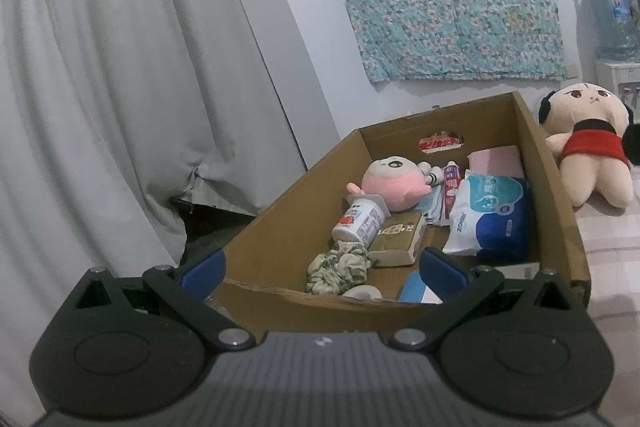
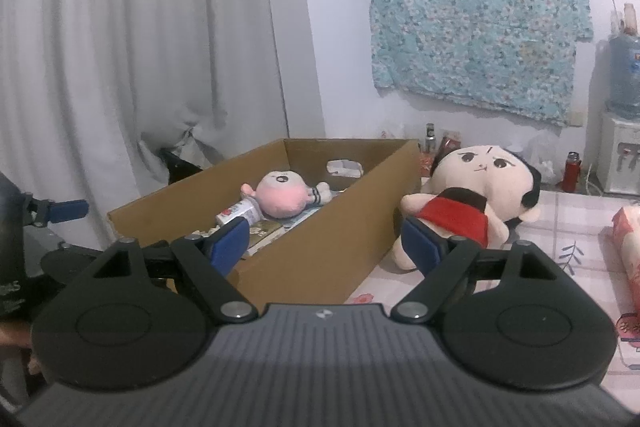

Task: Organize soft objects

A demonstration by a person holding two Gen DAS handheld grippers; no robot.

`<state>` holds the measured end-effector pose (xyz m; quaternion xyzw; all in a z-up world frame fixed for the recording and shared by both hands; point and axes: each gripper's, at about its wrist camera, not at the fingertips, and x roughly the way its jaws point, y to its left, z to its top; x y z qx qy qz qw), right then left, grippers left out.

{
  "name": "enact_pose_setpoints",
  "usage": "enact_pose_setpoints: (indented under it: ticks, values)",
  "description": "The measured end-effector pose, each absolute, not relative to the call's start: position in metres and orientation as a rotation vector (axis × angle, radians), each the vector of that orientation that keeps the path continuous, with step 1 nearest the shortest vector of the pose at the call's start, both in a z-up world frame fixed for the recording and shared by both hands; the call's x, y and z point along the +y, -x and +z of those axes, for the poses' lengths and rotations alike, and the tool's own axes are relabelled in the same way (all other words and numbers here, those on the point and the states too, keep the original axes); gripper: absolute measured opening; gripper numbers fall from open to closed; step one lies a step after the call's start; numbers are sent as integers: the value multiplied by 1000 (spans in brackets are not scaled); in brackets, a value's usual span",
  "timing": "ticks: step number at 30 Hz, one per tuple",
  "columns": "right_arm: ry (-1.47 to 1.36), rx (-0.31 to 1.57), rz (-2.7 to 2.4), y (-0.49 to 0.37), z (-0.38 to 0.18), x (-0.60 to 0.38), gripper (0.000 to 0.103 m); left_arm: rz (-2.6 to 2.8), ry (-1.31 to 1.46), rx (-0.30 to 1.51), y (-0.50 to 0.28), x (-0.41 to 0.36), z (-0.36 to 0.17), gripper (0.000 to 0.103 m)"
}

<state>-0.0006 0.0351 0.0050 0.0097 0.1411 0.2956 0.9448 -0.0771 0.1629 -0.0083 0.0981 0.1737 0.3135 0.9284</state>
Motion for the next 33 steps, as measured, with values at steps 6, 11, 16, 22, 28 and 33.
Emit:
enact_pose_setpoints:
  ticks: [6, 11, 16, 22, 28, 33]
  values:
    - [-42, 279, 604, 0, 5, 33, 84, 642, -204, 360, 75, 162, -8, 103]
    - [-62, 294, 583, -6, 3, 31, 84, 643, -203, 358, 75, 162, -7, 103]
    - [-90, 334, 584, -12, -3, 35, 84, 645, -195, 343, 76, 160, -7, 103]
    - [-19, 309, 602, -5, -4, 49, 84, 645, -208, 351, 74, 160, -7, 103]
    - [11, 298, 589, -6, -6, 51, 84, 646, -188, 360, 74, 162, -7, 103]
    - [-15, 306, 588, -9, -6, 47, 84, 650, -190, 358, 75, 162, -7, 103]
